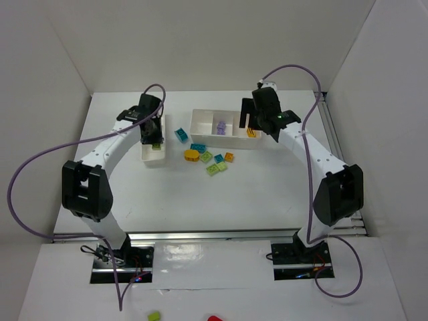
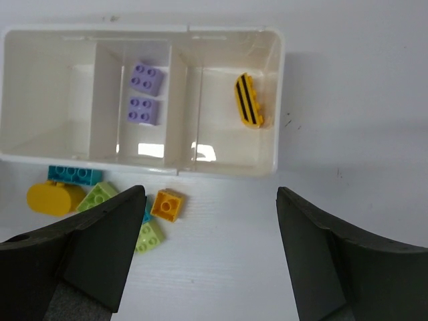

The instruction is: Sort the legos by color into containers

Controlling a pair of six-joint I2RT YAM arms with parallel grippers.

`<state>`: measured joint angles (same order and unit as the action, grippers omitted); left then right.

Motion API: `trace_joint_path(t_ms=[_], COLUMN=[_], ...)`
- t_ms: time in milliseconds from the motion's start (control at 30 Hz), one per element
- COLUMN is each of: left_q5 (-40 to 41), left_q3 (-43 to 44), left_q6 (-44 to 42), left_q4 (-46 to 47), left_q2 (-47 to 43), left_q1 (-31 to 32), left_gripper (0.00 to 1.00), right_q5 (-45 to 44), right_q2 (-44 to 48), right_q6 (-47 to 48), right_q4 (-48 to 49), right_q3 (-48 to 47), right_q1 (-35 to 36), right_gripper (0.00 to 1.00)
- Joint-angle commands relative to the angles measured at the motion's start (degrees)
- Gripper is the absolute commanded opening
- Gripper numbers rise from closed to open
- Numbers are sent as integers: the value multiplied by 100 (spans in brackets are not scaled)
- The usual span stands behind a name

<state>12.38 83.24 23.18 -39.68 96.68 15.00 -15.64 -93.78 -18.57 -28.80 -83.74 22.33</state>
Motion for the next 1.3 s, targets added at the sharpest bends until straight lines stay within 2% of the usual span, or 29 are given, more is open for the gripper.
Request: trace_joint_path(t_ms=[0, 67, 133, 200, 300, 400, 567, 700, 800, 933, 1033, 1267], left_q5=[115, 115, 115, 63, -60, -183, -526, -1534, -1713, -2142, -2039, -1090], left_q3=[78, 26, 25, -27, 60, 183, 289, 508, 807, 922, 1123, 1282], left_q6=[143, 213, 213, 266, 266, 266, 213, -33, 54, 756, 1231, 1882], left_q4=[-128, -128, -66, -5, 48, -4, -5, -57, -172, -119, 12, 13], left_q2=[167, 298, 298, 360, 413, 282, -149, -211, 147, 665, 1044, 1475], left_q1=[-112, -243, -340, -507, -507, -507, -455, -201, 19, 73, 213, 292], left_gripper=[35, 36, 42, 65, 83, 84, 82, 82, 80, 73, 70, 70], right_q5=[376, 552, 553, 553, 693, 869, 870, 633, 693, 598, 378, 158], right_q2=[501, 571, 571, 510, 291, -51, -790, -1501, -1556, -1276, -969, -256], right_q6=[116, 169, 169, 169, 169, 230, 301, 529, 530, 337, 275, 99], right_q4=[-91, -30, -30, -91, -38, 93, 23, -205, -180, -117, -117, -56], right_q3=[234, 411, 604, 658, 789, 632, 105, -422, -485, -283, 6, 596], right_q1=[254, 526, 833, 1053, 1458, 1870, 2135, 2188, 2066, 2004, 1951, 1749], right_gripper=[86, 86, 87, 88, 88, 88, 88, 88, 88, 88, 88, 88])
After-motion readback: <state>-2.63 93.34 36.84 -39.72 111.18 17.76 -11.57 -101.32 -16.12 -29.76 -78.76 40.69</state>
